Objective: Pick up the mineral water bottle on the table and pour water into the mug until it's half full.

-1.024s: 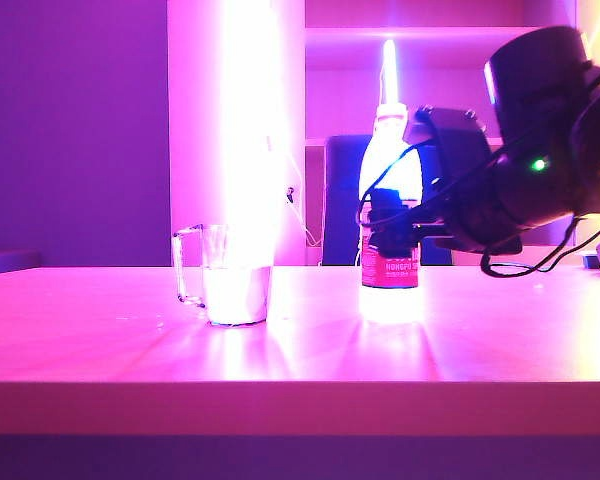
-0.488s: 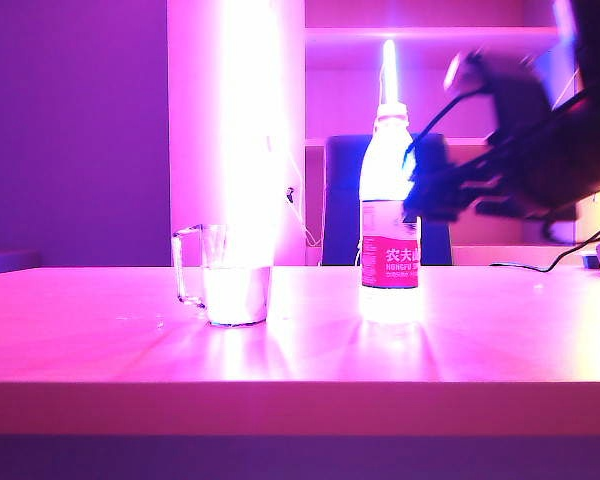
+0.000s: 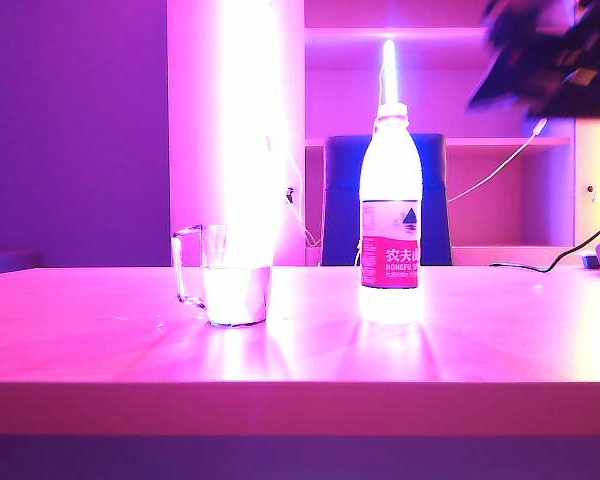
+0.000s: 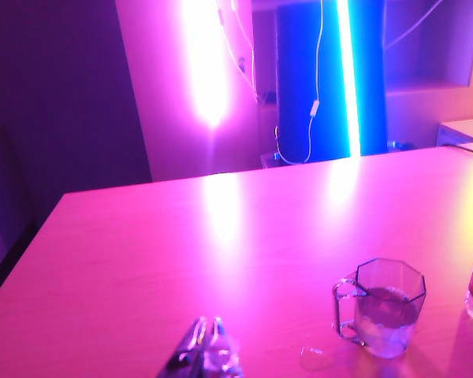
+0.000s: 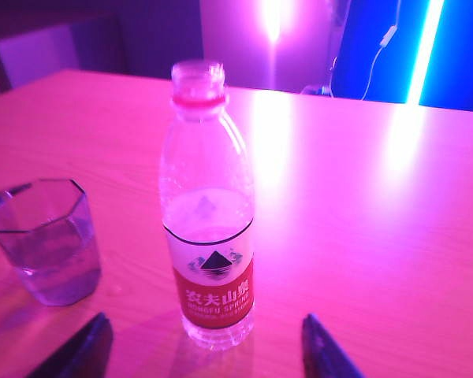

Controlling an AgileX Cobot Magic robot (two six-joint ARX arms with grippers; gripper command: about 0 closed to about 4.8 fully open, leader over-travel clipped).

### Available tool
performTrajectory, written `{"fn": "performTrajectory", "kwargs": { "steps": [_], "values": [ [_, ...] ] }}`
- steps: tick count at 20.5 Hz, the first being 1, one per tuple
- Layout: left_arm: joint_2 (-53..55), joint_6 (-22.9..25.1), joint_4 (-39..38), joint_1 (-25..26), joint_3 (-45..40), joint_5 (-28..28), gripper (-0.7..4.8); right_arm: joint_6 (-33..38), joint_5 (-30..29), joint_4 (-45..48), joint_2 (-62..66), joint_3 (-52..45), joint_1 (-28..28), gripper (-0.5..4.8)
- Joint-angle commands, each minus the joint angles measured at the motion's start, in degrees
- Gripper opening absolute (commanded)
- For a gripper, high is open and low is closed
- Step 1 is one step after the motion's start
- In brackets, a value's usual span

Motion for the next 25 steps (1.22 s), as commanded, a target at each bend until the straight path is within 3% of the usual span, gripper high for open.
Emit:
{"fn": "performTrajectory", "kwargs": {
  "steps": [1, 2, 4, 11, 17, 20, 22, 25],
  "values": [
    [-0.83, -0.17, 0.7, 0.0, 0.26, -2.16, -0.05, 0.61, -0.09, -10.67, -11.72, 0.04, 0.15, 1.58],
    [-1.16, -0.17, 0.72, 0.0, 0.26, -3.02, -0.05, 0.61, -0.09, -13.68, -16.44, 0.04, 0.15, 0.91],
    [-1.36, -0.17, 0.72, 0.0, 0.26, -3.45, -0.05, 0.57, 0.13, -19.08, -25.55, 0.04, 0.13, 0.05],
    [-1.44, -1.9, 8.24, 0.0, -6.45, -5.53, -0.05, -0.31, 5.7, -36.85, -49.59, 0.04, 0.07, -0.05],
    [-1.77, -1.92, 13.27, -0.02, -13.11, -5.07, -0.05, -0.48, 5.25, -39.78, -51.15, 1.2, 0.11, -0.05],
    [-1.77, -6.08, 19.19, -0.02, -19.69, -4.68, -0.05, 0.15, -0.68, -41.05, -50.99, 0.04, 0.11, -0.05],
    [-1.77, -6.64, 22.51, -0.04, -23.65, -4.63, -0.05, 0.2, -9.29, -40.52, -51.01, -2.23, 0.11, -0.04],
    [-1.75, -6.62, 25.27, -0.04, -27.74, -3.98, -0.05, 0.2, -16.44, -39.93, -51.01, -5.53, 0.11, -0.01]
  ]
}}
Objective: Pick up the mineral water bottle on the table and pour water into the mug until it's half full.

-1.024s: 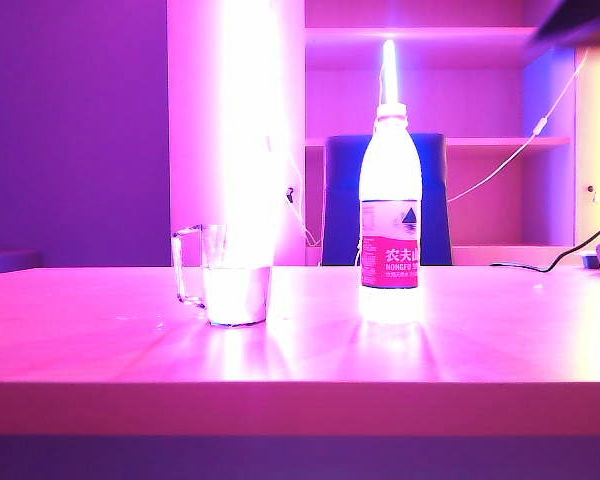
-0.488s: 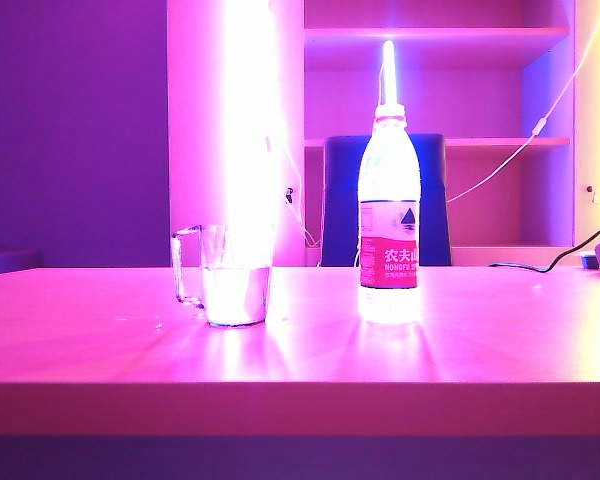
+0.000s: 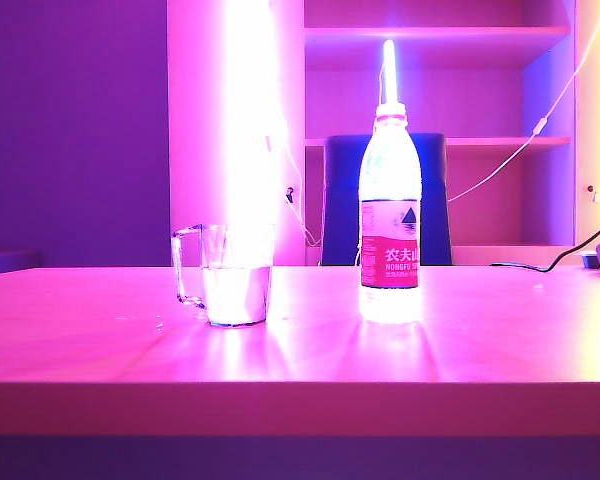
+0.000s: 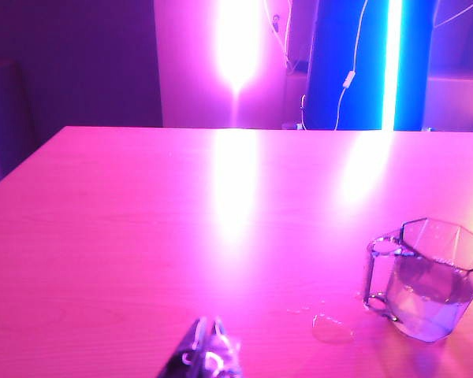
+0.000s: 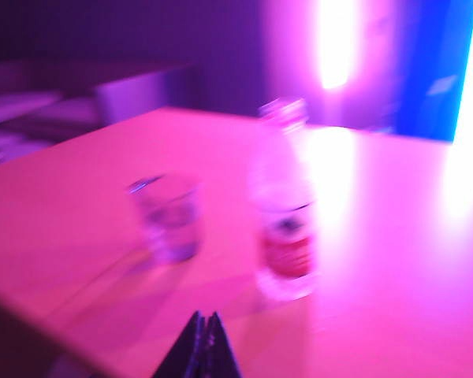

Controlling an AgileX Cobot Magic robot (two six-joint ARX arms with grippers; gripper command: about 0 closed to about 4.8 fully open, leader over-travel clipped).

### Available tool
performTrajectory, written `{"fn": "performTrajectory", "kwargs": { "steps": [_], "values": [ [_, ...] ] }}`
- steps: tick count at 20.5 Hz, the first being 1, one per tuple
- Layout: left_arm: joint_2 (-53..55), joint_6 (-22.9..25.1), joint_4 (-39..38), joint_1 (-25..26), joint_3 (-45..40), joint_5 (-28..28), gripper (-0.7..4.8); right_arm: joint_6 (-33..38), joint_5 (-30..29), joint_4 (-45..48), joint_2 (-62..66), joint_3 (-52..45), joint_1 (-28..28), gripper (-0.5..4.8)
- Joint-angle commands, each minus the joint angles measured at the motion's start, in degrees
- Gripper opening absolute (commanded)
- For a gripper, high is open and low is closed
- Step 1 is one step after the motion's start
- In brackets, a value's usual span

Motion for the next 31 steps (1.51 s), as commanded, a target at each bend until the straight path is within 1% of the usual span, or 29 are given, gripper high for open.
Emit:
{"fn": "performTrajectory", "kwargs": {
  "steps": [1, 2, 4, 7, 10, 16, 17, 18, 20, 22, 24, 25, 26, 27, 29, 31],
  "values": [
    [-0.02, -0.15, 4.07, -0.04, -3.61, 0.9, -0.05, 0.24, -5.64, 2.86, 0.02, -3.52, 0.09, 0.0],
    [-0.02, -0.15, 4.07, -0.02, -4.24, 0.87, -0.05, 0.24, -5.62, 3.82, 0.02, -4.44, 0.09, 0.0],
    [-0.02, -0.17, 3.98, -0.02, -5.88, 0.87, -0.05, 0.44, -6.69, 8.79, 0.02, -7.72, 0.07, -0.01],
    [-0.02, -0.09, 3.19, 0.0, -6.34, 0.85, -0.05, 1.36, -7.89, 14.47, 0.0, -10.82, 0.09, -0.01],
    [-0.04, -0.11, 3.13, 0.0, -6.34, 0.9, -0.05, 3.23, -10.03, 15.96, -0.04, -11.21, 0.09, -0.01],
    [-0.04, -0.11, 3.13, 0.0, -6.34, 0.87, -0.05, 3.15, -10.1, 15.34, -0.09, -11.19, 0.02, -0.01],
    [-0.04, -0.11, 3.1, 0.0, -6.34, 0.87, -0.05, 1.68, -9.22, 15.52, -0.09, -11.19, -0.07, -0.01],
    [-0.04, -0.11, 3.13, 0.0, -6.34, 0.87, -0.05, -0.04, -7.13, 15.65, -0.09, -11.19, -0.09, -0.01],
    [-0.02, -0.11, 3.13, 0.0, -6.34, 0.87, -0.05, -0.33, -1.03, 16.35, -0.2, -11.19, -0.9, -0.01],
    [-0.02, -0.11, 3.13, 0.0, -6.34, 0.87, -0.05, -0.48, -0.68, 17.79, -0.2, -11.21, -5.75, -0.01],
    [-0.04, -0.11, 3.1, 0.0, -6.34, 0.87, -0.05, -0.5, -1.29, 17.42, -0.2, -11.21, -13.25, -0.01],
    [-0.02, -0.11, 3.13, 0.0, -6.34, 0.85, -0.05, -0.48, -1.31, 16.66, -0.2, -11.21, -18.62, -0.01],
    [0.0, -0.11, 3.04, 0.0, -6.34, 0.85, -0.05, -0.48, -1.25, 16.31, -0.2, -11.21, -21.57, -0.01],
    [-0.04, -0.11, 3.15, 0.0, -6.34, 0.87, -0.05, -0.5, -1.03, 15.58, -0.2, -11.26, -25.99, -0.01],
    [-0.02, -0.11, 3.1, 0.0, -6.34, 0.85, -0.05, -1.4, -0.83, 15.41, -0.2, -12.15, -29.0, -0.01],
    [-0.02, -0.11, 3.1, 0.0, -6.34, 0.87, -0.05, -1.36, -0.85, 15.43, -0.2, -14.29, -30.01, -0.01]
  ]
}}
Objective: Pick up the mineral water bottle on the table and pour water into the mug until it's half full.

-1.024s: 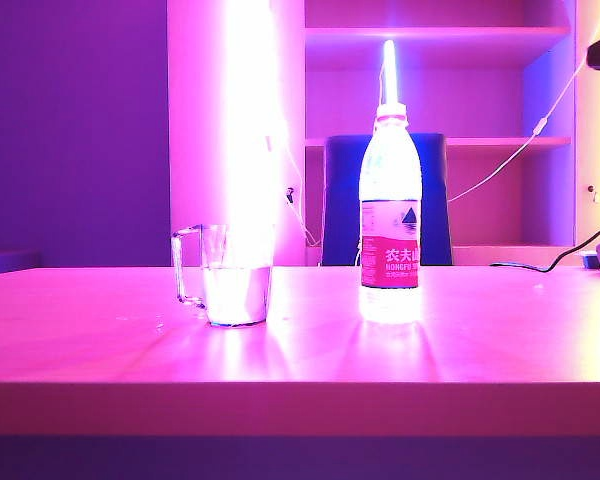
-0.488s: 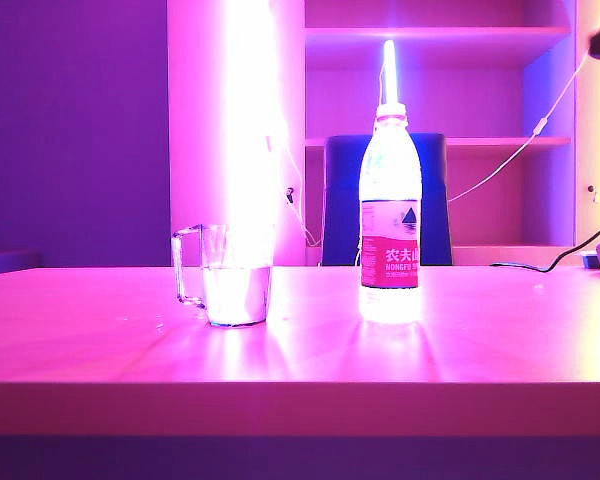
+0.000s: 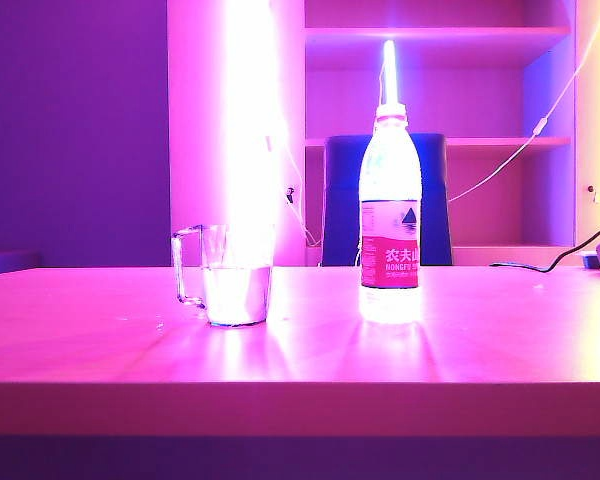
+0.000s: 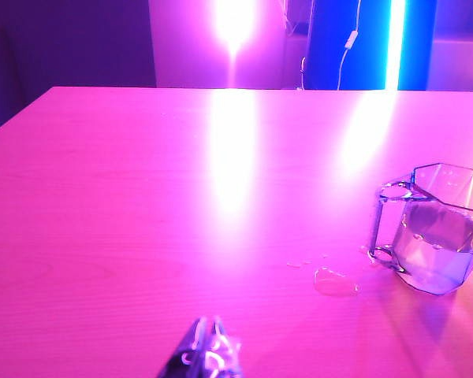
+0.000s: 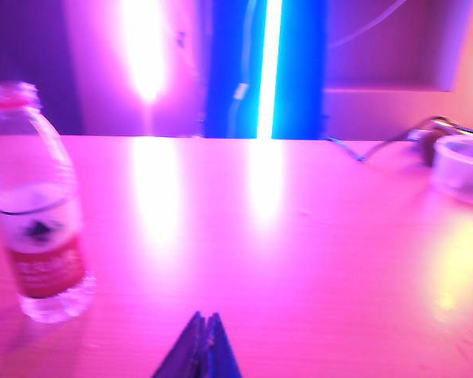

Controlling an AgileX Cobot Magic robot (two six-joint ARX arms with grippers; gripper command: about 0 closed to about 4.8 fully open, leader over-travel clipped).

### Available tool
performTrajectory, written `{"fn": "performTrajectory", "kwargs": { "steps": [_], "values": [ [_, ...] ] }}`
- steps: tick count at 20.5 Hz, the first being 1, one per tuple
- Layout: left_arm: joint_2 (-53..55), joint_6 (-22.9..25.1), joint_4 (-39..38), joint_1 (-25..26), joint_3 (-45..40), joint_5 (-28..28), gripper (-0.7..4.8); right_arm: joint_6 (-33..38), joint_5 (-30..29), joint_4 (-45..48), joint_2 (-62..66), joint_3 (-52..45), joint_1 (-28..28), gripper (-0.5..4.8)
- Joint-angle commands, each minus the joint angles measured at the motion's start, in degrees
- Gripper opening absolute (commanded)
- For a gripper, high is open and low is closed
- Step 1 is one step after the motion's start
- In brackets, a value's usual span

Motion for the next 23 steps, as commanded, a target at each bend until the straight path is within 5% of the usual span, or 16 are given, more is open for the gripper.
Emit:
{"fn": "performTrajectory", "kwargs": {
  "steps": [1, 23],
  "values": [
    [0.0, 0.0, 0.57, 0.0, 0.13, 0.22, -0.05, -0.48, 0.04, 0.13, -0.15, -3.28, -0.87, -0.01],
    [-3.8, 0.33, -0.13, 1.62, -0.42, -0.09, -0.05, -0.48, 3.52, -6.38, -0.09, -5.44, -1.11, -0.01]
  ]
}}
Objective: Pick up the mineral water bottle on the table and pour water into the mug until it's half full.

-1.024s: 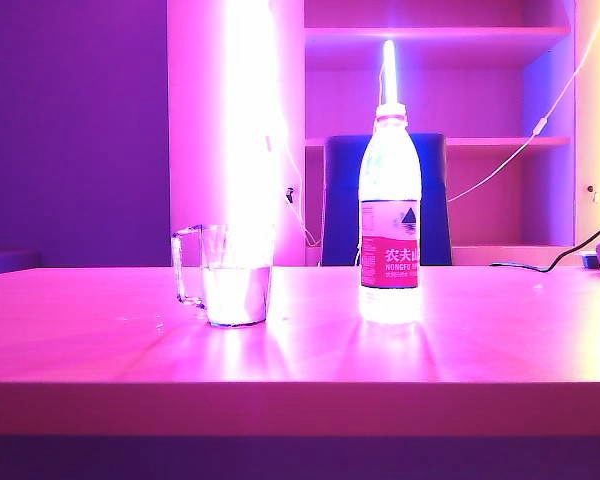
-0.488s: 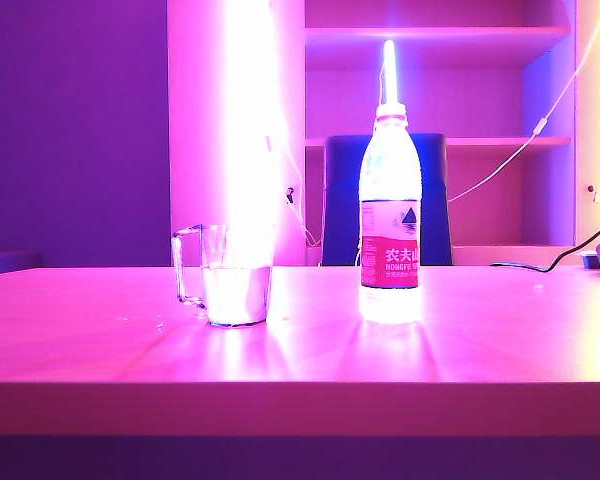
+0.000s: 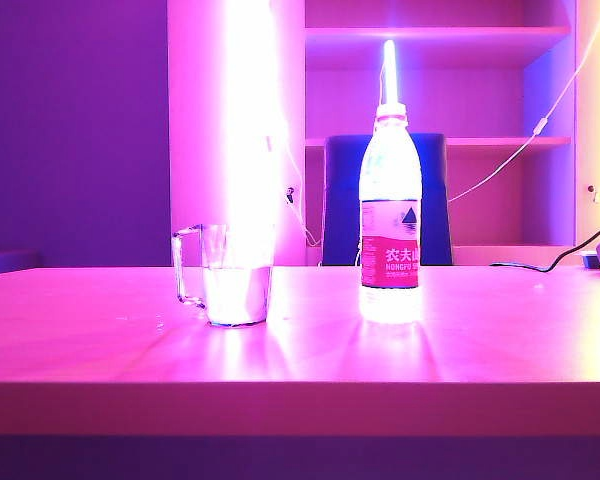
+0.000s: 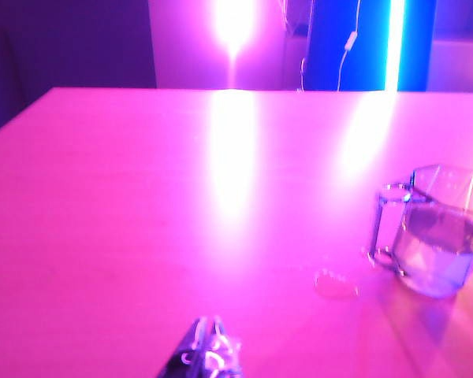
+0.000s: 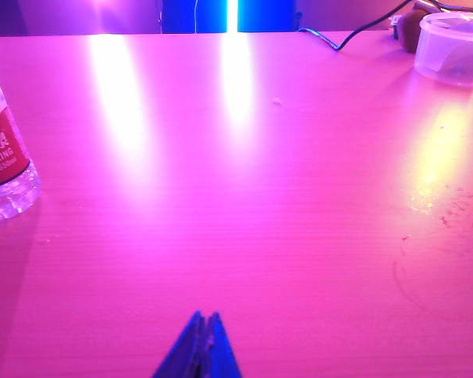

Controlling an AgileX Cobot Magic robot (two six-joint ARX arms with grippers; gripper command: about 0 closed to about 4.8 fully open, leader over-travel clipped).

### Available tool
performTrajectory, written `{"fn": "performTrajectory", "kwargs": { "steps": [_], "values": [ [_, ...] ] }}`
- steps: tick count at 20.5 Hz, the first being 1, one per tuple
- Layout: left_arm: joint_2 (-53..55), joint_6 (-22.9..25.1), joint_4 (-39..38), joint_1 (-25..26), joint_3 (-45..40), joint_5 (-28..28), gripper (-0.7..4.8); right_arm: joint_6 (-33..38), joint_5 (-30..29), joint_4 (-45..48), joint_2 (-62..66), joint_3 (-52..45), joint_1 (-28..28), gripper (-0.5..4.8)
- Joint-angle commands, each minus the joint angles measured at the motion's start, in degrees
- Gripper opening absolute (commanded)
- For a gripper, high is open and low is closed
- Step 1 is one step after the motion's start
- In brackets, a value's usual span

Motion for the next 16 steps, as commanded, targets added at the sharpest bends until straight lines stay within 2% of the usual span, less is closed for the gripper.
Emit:
{"fn": "performTrajectory", "kwargs": {
  "steps": [1, 5, 9, 16],
  "values": [
    [-2.62, -1.99, 0.87, 2.54, -0.81, 1.38, -0.05, -0.15, 0.33, 0.68, -0.11, -0.33, 0.0, 0.0],
    [-3.61, -3.39, 1.42, 3.78, -3.98, 3.13, -0.05, -0.15, 0.33, 0.66, -0.11, -0.33, 0.02, -0.01],
    [-3.61, -8.15, 2.32, 3.78, -6.82, 3.26, -0.05, -0.15, 0.33, 0.66, -0.09, -0.33, 0.02, -0.01],
    [-3.61, -6.78, -2.71, 3.8, -6.82, 2.89, -0.05, -0.15, 0.33, 0.66, -0.11, -0.33, 0.02, -0.01]
  ]
}}
